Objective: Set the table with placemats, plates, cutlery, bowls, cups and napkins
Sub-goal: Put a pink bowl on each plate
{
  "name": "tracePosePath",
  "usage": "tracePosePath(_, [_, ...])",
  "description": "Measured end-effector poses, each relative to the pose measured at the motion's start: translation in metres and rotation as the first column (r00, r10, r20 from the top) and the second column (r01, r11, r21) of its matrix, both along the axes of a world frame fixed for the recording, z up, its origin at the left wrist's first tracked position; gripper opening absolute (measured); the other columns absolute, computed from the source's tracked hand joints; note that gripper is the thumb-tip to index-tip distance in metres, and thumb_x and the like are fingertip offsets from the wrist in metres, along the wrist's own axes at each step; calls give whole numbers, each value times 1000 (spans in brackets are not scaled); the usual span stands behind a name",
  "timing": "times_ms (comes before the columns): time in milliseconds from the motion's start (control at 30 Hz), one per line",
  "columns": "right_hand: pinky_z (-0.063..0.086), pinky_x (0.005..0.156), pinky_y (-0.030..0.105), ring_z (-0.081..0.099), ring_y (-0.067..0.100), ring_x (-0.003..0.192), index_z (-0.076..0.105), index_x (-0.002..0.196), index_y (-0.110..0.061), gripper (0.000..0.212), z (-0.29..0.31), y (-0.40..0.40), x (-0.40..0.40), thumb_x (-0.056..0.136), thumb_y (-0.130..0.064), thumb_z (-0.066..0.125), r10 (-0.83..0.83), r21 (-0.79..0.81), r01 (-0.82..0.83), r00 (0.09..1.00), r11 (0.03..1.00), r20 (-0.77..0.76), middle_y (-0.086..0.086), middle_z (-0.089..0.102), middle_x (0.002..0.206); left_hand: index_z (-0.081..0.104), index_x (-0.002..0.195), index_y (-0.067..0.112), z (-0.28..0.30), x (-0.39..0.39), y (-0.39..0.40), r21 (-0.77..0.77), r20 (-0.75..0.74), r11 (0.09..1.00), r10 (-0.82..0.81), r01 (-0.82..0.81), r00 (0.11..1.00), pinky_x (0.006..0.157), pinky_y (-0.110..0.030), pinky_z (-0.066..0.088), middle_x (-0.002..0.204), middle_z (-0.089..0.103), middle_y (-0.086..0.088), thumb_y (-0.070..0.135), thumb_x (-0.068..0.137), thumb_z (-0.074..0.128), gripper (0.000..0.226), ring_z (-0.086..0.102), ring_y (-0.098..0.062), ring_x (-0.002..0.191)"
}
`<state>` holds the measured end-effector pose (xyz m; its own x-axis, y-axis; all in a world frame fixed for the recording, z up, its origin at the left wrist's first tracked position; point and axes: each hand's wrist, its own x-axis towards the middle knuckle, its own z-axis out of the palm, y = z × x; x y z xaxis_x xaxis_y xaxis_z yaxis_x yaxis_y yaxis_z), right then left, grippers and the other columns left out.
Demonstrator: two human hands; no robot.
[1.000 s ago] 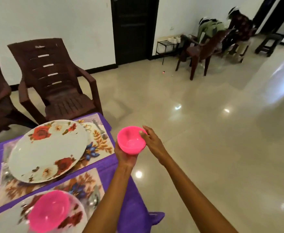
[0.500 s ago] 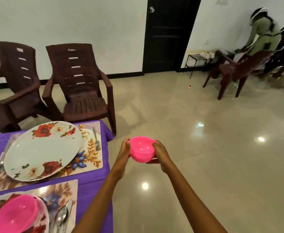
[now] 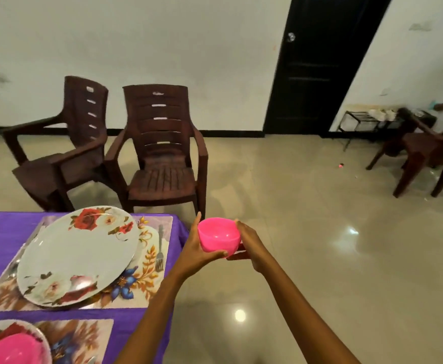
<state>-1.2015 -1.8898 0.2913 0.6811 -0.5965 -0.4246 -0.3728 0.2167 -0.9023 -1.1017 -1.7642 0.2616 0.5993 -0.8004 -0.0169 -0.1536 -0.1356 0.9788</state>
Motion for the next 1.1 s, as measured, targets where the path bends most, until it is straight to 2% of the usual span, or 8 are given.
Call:
tracePosePath(167, [59, 63, 34, 68, 28, 88, 51, 124, -21, 40, -6, -73, 29, 98, -48, 38, 146, -13, -146, 989, 989, 22, 10, 62, 112, 4, 142, 37, -6, 11, -58, -13, -24, 974, 225, -225, 974, 87, -7, 40, 125, 27, 35, 75, 39, 76, 131, 41, 6, 115])
tracePosePath(300, [58, 60, 28, 68, 25, 89, 54, 127, -20, 45, 0, -123, 60, 97, -50, 38, 230, -49, -229, 973, 972, 27, 9, 63, 110, 4, 140, 41, -2, 25, -101, -43, -45, 935, 350, -352, 936, 97, -24, 43, 132, 35, 15, 76, 39, 76, 129, 41, -7, 121])
tracePosePath(433, [57, 60, 27, 65, 22, 96, 59, 120, -20, 41, 14, -156, 101, 97, -48, 40, 281, -89, -274, 957, 958, 76, 9, 63, 114, 8, 141, 35, 12, 46, -134, -88, -78, 893, 436, -442, 897, 78, -6, 47, 128, 37, 18, 75, 35, 77, 133, 46, 0, 114])
tracePosePath(567, [58, 71, 31, 61, 21, 101, 58, 114, -23, 33, 19, -172, 155, 98, -46, 41, 306, -110, -295, 947, 949, 101, 6, 61, 116, -1, 148, 27, 21, 87, -154, -90, -13, 854, 514, -513, 858, 79, -2, 42, 132, 30, 10, 80, 35, 72, 145, 39, -3, 116])
tracePosePath(700, [55, 59, 18, 59, 20, 102, 52, 128, -20, 43, 19, -180, 219, 97, -48, 42, 371, -110, -361, 924, 926, 93, 5, 56, 120, -2, 148, 28, 20, 140, -164, -80, 30, 806, 590, -587, 807, 96, -24, 38, 134, 24, 10, 83, 34, 69, 145, 34, -9, 122])
tracePosePath(800, [57, 66, 23, 61, 19, 103, 54, 127, -22, 43, 18, -188, 273, 95, -50, 44, 434, -117, -424, 898, 898, 77, 6, 58, 122, 0, 147, 30, 20, 185, -167, -81, 14, 769, 637, -634, 771, 96, -26, 38, 134, 24, 9, 77, 33, 74, 144, 33, -11, 125])
tracePosePath(967, [51, 57, 12, 59, 6, 88, 57, 118, -22, 32, 28, -189, 364, 96, -42, 46, 503, -102, -493, 856, 864, 118, -3, 61, 107, 8, 144, 34, 26, 271, -163, -57, -10, 723, 689, -688, 725, 104, -39, 39, 140, 29, 4, 61, 41, 85, 132, 35, -22, 133])
tracePosePath(1100, [58, 81, 34, 64, 17, 101, 62, 117, -23, 31, 37, -179, 444, 95, -41, 49, 542, -139, -525, 819, 840, 186, 5, 64, 116, 8, 140, 41, 31, 348, -149, -80, 14, 687, 725, -722, 689, 99, -34, 43, 134, 32, 11, 78, 32, 75, 133, 41, -14, 125])
